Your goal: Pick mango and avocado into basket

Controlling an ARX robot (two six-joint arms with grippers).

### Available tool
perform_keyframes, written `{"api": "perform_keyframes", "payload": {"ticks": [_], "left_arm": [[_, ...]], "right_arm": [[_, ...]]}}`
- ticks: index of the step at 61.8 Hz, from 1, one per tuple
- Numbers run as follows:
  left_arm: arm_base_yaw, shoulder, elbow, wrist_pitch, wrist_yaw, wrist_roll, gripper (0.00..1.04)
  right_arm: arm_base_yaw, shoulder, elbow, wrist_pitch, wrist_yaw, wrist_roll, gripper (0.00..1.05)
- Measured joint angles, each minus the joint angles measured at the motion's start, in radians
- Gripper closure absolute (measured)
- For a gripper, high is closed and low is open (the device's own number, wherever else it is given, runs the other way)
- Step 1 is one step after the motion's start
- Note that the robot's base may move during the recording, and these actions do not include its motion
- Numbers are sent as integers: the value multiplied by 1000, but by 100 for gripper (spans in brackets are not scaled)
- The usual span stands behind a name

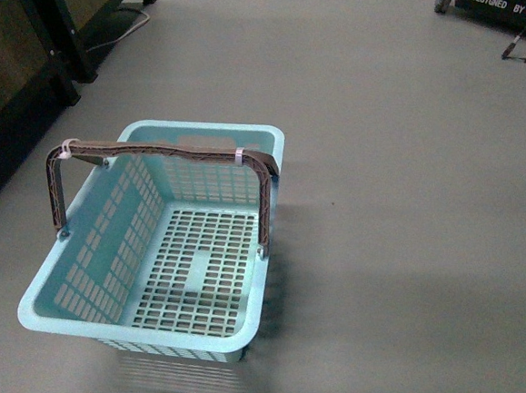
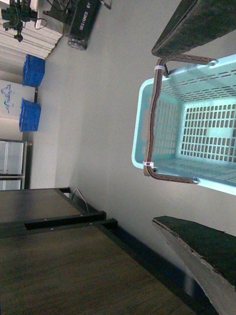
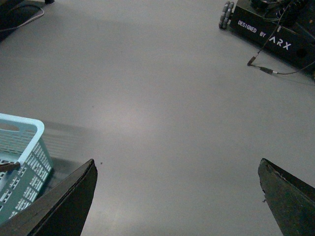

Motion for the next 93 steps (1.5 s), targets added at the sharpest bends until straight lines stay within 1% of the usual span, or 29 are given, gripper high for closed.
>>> {"api": "perform_keyframes", "payload": {"ticks": [93], "left_arm": [[0,0,0,0,0,0,7]], "right_arm": [[0,0,0,0,0,0,8]]}}
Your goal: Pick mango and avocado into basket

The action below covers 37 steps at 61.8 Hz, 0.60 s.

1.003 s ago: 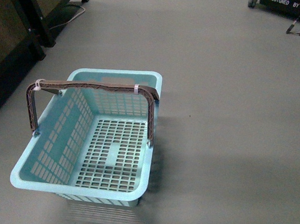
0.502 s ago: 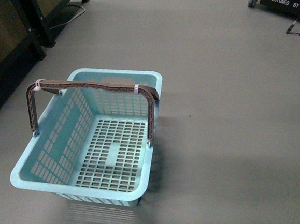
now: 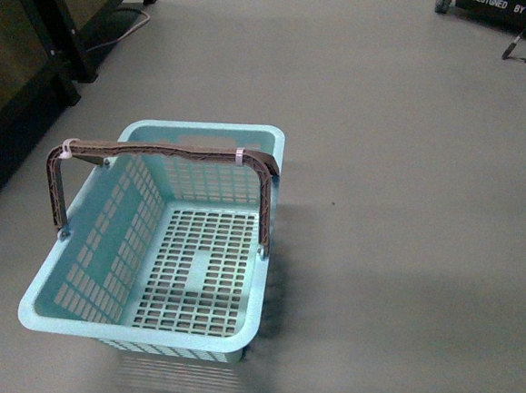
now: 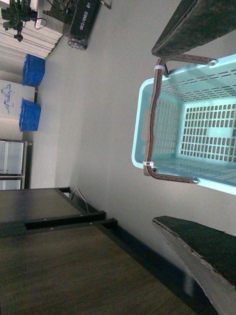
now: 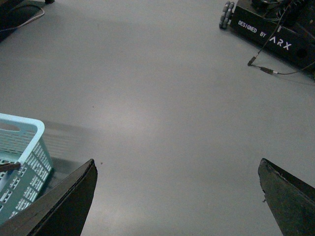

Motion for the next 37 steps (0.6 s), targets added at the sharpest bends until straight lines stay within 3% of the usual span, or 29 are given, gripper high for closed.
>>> {"api": "perform_keyframes", "payload": {"ticks": [13,19,22,24,27,37], "left_arm": [[0,0,0,0,-2,0,7],[-115,79,2,64,-386,-16,7],[-111,162,12,45,-499,-72,7],[-63,261,40,12,-486,-159,7],[0,437,92,23,-390,-343,7],[15,900,198,261,-261,-707,7]], "right_arm": [[0,0,0,0,0,0,8],[0,0,0,0,0,0,8],[0,0,0,0,0,0,8],[0,0,0,0,0,0,8],[0,0,0,0,0,0,8],[0,0,0,0,0,0,8]]}}
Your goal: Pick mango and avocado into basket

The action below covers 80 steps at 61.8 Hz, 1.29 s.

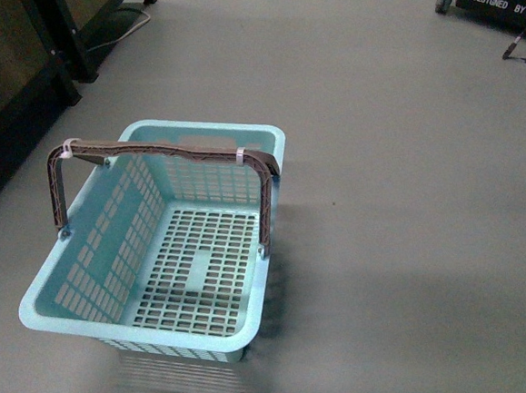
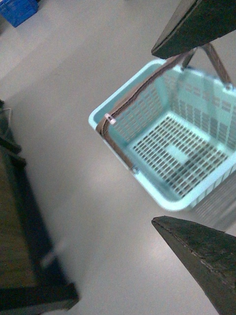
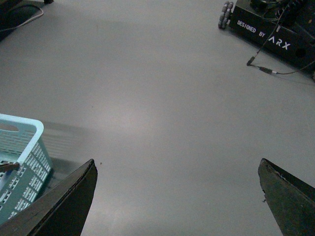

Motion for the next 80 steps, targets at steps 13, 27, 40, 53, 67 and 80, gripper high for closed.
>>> {"api": "perform_keyframes", "payload": {"ticks": [13,27,40,53,67,80], "left_arm": [[-41,544,158,259,138,-256,7],[-129,917,377,371,187,-361,7],[-187,1227,631,377,190,-439,7],[-196,1434,861,378,196,-472,7],[-203,1576,1035,379,201,-494,7],[-211,1621,1090,499,211,-571,35]], "right_arm": [[0,0,0,0,0,0,8],[0,0,0,0,0,0,8],[0,0,0,0,0,0,8],[0,0,0,0,0,0,8],[0,0,0,0,0,0,8],[0,0,0,0,0,0,8]]}}
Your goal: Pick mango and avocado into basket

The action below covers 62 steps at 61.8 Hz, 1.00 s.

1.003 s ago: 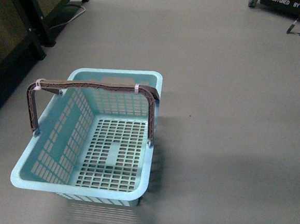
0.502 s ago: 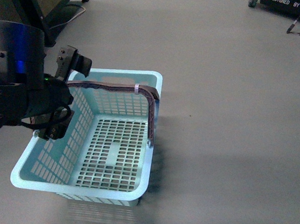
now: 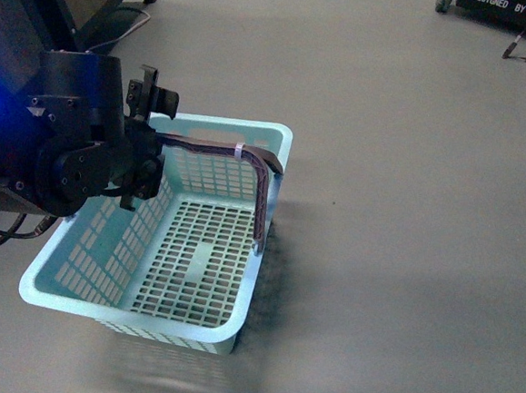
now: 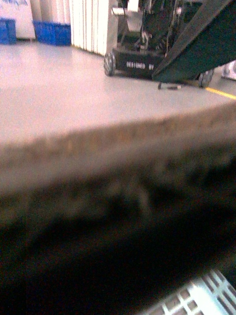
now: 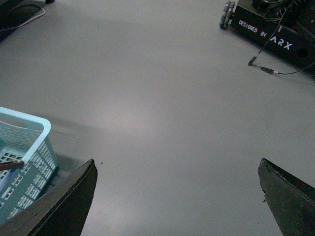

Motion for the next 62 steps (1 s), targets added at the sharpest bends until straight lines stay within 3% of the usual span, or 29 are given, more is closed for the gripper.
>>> {"api": "perform_keyframes", "payload": {"ticks": [10,22,37,62], "left_arm": [[-15,-1,-31,145,-6,-95,66],[-18,-79,-146,166,-36,-186,98],[-6,-343,-286,25,-92,-221,99],[16,-967,-467,-474,-161,-234,99]], "right_arm": [[0,0,0,0,0,0,8],[0,0,0,0,0,0,8],[0,0,0,0,0,0,8],[0,0,0,0,0,0,8]]}}
